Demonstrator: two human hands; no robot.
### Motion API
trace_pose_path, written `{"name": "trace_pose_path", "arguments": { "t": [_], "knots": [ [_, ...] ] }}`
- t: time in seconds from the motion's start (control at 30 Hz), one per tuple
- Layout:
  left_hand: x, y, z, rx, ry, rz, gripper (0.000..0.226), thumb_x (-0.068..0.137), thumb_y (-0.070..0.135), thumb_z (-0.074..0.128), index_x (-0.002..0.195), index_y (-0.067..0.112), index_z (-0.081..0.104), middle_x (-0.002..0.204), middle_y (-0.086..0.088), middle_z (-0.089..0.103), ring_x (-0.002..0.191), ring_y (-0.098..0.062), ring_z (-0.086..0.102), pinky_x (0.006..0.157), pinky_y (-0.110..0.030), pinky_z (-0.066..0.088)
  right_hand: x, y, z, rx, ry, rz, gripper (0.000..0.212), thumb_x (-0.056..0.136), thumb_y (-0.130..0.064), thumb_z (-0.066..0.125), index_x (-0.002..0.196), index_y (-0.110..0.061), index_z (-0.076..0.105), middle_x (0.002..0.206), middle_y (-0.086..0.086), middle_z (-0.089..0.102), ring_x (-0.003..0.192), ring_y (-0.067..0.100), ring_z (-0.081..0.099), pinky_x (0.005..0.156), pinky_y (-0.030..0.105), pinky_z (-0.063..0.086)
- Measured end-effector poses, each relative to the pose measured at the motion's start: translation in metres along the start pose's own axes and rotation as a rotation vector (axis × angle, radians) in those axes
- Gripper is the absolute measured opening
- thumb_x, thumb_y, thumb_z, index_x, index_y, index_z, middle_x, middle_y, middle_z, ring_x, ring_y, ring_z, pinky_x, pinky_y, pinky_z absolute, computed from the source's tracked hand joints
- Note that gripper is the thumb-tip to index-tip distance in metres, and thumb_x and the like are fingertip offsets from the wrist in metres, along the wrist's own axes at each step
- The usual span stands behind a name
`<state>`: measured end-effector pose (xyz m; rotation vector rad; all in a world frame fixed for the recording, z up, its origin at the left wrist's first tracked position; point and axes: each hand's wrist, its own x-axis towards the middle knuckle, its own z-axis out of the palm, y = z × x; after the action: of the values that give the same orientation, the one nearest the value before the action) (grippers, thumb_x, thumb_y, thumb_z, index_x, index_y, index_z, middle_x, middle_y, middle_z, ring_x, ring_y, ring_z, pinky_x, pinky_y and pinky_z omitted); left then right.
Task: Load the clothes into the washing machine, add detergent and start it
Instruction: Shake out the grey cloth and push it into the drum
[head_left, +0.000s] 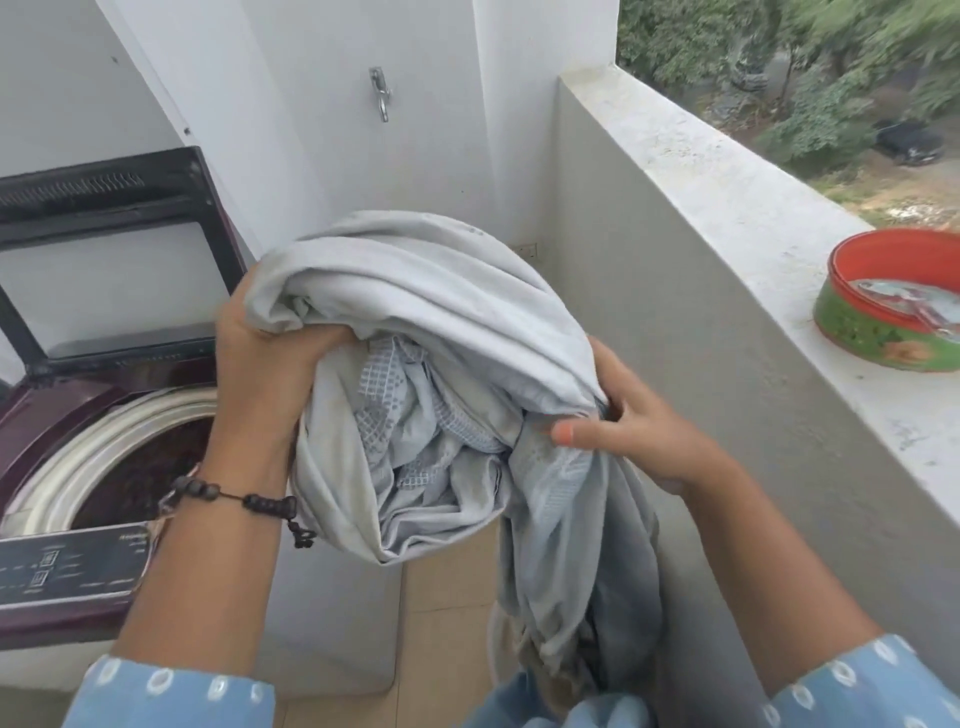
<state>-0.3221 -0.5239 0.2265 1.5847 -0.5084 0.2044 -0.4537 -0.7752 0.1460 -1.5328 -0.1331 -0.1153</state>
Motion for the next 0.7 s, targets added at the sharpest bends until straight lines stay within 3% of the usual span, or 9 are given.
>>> {"name": "trace_pose_path", "arguments": {
  "t": [0.07,0.17,0.27,0.37,0.4,0.5,0.6,0.67,0.7],
  "knots": [
    [-0.001,0.005,0.003,-0.130,0.050,-0.054,0.059,0.054,0.013,0.081,0.112,0.016,0.069,0.120,-0.015,0.067,0.116,-0.033,0.062,0.102,-0.054,0.047,-0.005,0.015,0.002,0.035,-0.107,0.089,0.111,0.058,-0.035,0.090,0.147,-0.037,0.025,0.147,-0.018,0.043,0.136,0.006,0.042,0.108,0.027,0.041],
    [0.001,0.002,0.002,-0.341,0.050,-0.169,0.077,0.057,0.014,0.081,0.129,0.002,0.057,0.128,-0.019,0.062,0.119,-0.034,0.060,0.103,-0.053,0.046,-0.008,0.040,0.018,0.019,-0.119,0.171,0.116,0.059,-0.023,0.087,0.151,-0.028,0.017,0.144,-0.017,0.047,0.133,0.005,0.045,0.102,0.022,0.043],
    [-0.009,0.003,0.012,-0.584,-0.039,-0.305,0.081,0.062,0.019,0.086,0.135,0.004,0.054,0.138,-0.020,0.055,0.127,-0.036,0.054,0.109,-0.054,0.040,-0.001,0.045,0.035,0.125,0.067,0.139,0.098,0.059,-0.013,0.088,0.143,-0.016,0.038,0.131,-0.008,0.062,0.121,0.009,0.058,0.091,0.022,0.049],
    [-0.032,0.001,0.028,-0.687,-0.066,-0.436,0.037,0.069,0.022,0.074,0.105,0.013,0.075,0.113,-0.010,0.071,0.109,-0.026,0.066,0.095,-0.040,0.054,0.005,0.040,0.035,0.203,0.296,0.073,0.060,0.061,-0.001,0.085,0.113,-0.022,0.064,0.103,-0.008,0.074,0.098,0.009,0.069,0.078,0.024,0.054],
    [-0.038,0.000,0.030,-0.698,-0.069,-0.476,0.032,0.068,0.023,0.072,0.099,0.015,0.076,0.105,-0.007,0.073,0.102,-0.023,0.068,0.086,-0.036,0.057,0.006,0.037,0.033,0.212,0.332,0.066,0.053,0.061,0.001,0.085,0.103,-0.026,0.069,0.097,-0.007,0.076,0.093,0.010,0.071,0.076,0.028,0.055],
    [-0.044,-0.014,0.016,-0.500,-0.075,-0.434,0.052,0.057,0.028,0.087,0.105,0.017,0.070,0.100,-0.002,0.075,0.098,-0.018,0.071,0.076,-0.029,0.058,0.007,0.021,0.018,0.207,0.444,0.033,0.037,0.060,-0.004,0.073,0.092,-0.024,0.071,0.084,-0.008,0.076,0.080,0.008,0.072,0.066,0.026,0.057],
    [-0.055,-0.020,0.000,0.016,-0.266,-0.353,0.065,0.061,0.025,0.088,0.119,0.030,0.060,0.112,0.010,0.072,0.106,0.000,0.065,0.085,-0.025,0.056,0.011,-0.003,0.000,0.100,0.485,-0.051,0.030,0.063,-0.010,0.069,0.092,-0.018,0.069,0.079,-0.011,0.075,0.076,0.004,0.070,0.067,0.023,0.057],
    [-0.068,-0.021,-0.005,0.290,-0.346,-0.347,0.103,0.061,0.019,0.092,0.140,0.042,0.029,0.139,0.012,0.052,0.105,0.032,0.044,0.094,-0.015,0.046,0.015,-0.016,-0.006,-0.041,0.493,-0.086,0.026,0.064,-0.011,0.070,0.089,-0.016,0.072,0.078,-0.010,0.074,0.076,0.004,0.066,0.067,0.025,0.055],
    [-0.072,-0.021,-0.006,0.398,-0.376,-0.357,0.125,0.060,0.026,0.092,0.146,0.045,0.004,0.156,0.009,0.029,0.108,0.041,0.028,0.103,-0.018,0.037,0.016,-0.022,-0.006,-0.141,0.494,-0.095,0.022,0.063,-0.012,0.070,0.085,-0.014,0.072,0.075,-0.008,0.072,0.073,0.004,0.063,0.065,0.026,0.053]
  ]
}}
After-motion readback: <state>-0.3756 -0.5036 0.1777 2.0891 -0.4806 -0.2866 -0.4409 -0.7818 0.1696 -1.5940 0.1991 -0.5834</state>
